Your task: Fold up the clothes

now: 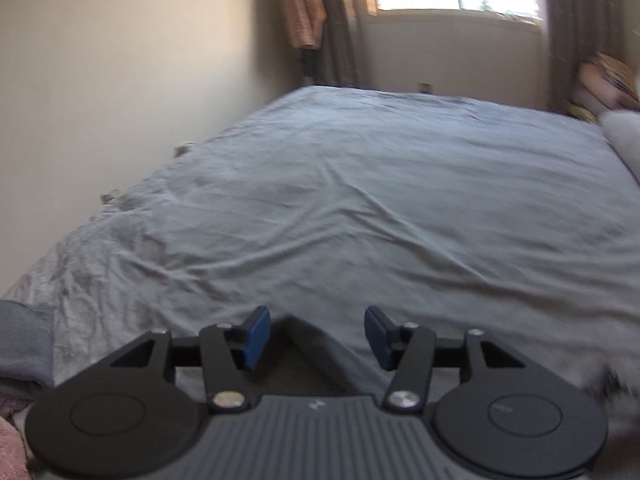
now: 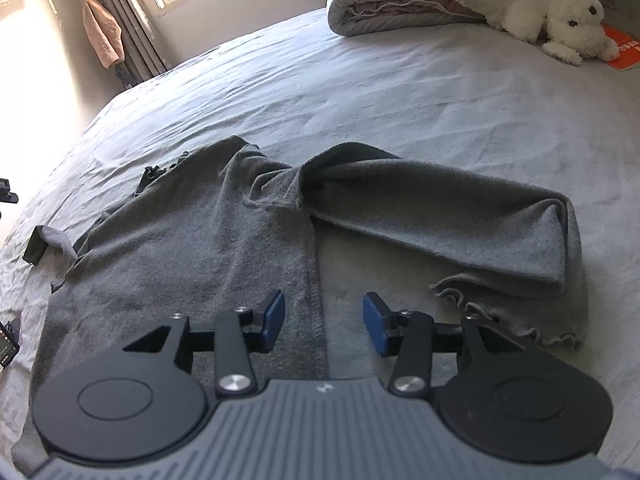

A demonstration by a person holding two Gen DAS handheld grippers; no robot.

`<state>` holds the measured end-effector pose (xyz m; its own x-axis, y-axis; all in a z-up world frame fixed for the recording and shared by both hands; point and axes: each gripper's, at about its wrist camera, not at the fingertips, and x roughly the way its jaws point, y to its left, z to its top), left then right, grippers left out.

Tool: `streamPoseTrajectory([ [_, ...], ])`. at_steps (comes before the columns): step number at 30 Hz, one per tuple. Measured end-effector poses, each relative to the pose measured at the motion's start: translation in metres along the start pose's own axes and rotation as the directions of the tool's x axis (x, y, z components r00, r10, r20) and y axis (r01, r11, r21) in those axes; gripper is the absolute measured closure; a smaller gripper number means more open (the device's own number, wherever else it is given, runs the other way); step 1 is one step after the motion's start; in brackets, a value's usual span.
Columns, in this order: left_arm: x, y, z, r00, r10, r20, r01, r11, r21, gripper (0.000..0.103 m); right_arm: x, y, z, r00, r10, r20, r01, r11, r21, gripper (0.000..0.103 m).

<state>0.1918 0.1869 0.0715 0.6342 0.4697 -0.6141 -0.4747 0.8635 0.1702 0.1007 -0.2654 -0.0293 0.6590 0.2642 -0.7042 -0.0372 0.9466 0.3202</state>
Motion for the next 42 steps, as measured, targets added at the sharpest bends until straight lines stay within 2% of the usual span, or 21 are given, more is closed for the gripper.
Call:
streamPoseTrajectory([
  [5, -0.015, -0.014, -0.040, 0.992, -0.110, -0.063, 0.114, 0.991, 0.064, 0.049, -0.008, -0.006, -0.006, 1.000, 0.012, -0.002, -0.012, 0.999, 0.030, 0.055],
  [9, -0.021, -0.013, -0.069, 0.970, -0.204, -0.131, 0.213, 0.975, 0.056, 0.049, -0.013, -0.013, -0.014, 0.998, 0.056, -0.026, -0.054, 0.996, 0.072, 0.055],
  [10, -0.021, -0.011, -0.075, 0.962, -0.229, -0.151, 0.238, 0.970, 0.043, 0.050, -0.014, -0.015, -0.017, 0.997, 0.072, -0.033, -0.069, 0.994, 0.085, 0.055],
  [12, -0.019, -0.005, -0.086, 0.940, -0.284, -0.191, 0.290, 0.957, 0.007, 0.062, -0.017, -0.021, -0.021, 0.993, 0.107, -0.043, -0.101, 0.988, 0.114, 0.055],
  [15, -0.010, 0.011, -0.104, 0.893, -0.375, -0.248, 0.362, 0.927, -0.099, 0.076, -0.023, -0.032, -0.027, 0.986, 0.160, -0.052, -0.150, 0.975, 0.162, 0.055],
  [17, -0.001, 0.026, -0.119, 0.851, -0.456, -0.262, 0.410, 0.887, -0.213, 0.077, -0.026, -0.040, -0.031, 0.979, 0.196, -0.057, -0.182, 0.963, 0.198, 0.055],
  [20, 0.009, 0.046, -0.136, 0.798, -0.565, -0.211, 0.478, 0.805, -0.351, 0.078, -0.030, -0.053, -0.037, 0.966, 0.252, -0.062, -0.227, 0.937, 0.267, 0.055],
  [25, 0.027, 0.066, -0.149, 0.703, -0.704, -0.104, 0.572, 0.646, -0.505, 0.078, -0.032, -0.064, -0.043, 0.949, 0.310, -0.065, -0.270, 0.899, 0.345, 0.055],
  [27, 0.035, 0.067, -0.153, 0.674, -0.735, -0.077, 0.593, 0.600, -0.536, 0.078, -0.033, -0.065, -0.045, 0.944, 0.323, -0.067, -0.279, 0.890, 0.359, 0.055],
  [29, 0.041, 0.065, -0.156, 0.644, -0.763, -0.059, 0.615, 0.562, -0.553, 0.078, -0.033, -0.065, -0.047, 0.941, 0.331, -0.070, -0.283, 0.884, 0.373, 0.055],
  [31, 0.045, 0.062, -0.159, 0.607, -0.794, -0.045, 0.637, 0.520, -0.569, 0.078, -0.032, -0.065, -0.048, 0.937, 0.340, -0.076, -0.287, 0.877, 0.385, 0.055],
  [34, 0.046, 0.058, -0.168, 0.559, -0.829, -0.026, 0.673, 0.472, -0.569, 0.084, -0.032, -0.061, -0.051, 0.930, 0.356, -0.093, -0.295, 0.872, 0.390, 0.055],
  [36, 0.046, 0.057, -0.175, 0.534, -0.845, -0.016, 0.688, 0.445, -0.573, 0.090, -0.033, -0.060, -0.054, 0.925, 0.366, -0.104, -0.302, 0.871, 0.387, 0.055],
  [42, 0.035, 0.067, -0.199, 0.463, -0.886, 0.036, 0.726, 0.356, -0.588, 0.098, -0.039, -0.062, -0.066, 0.905, 0.410, -0.111, -0.332, 0.845, 0.419, 0.055],
])
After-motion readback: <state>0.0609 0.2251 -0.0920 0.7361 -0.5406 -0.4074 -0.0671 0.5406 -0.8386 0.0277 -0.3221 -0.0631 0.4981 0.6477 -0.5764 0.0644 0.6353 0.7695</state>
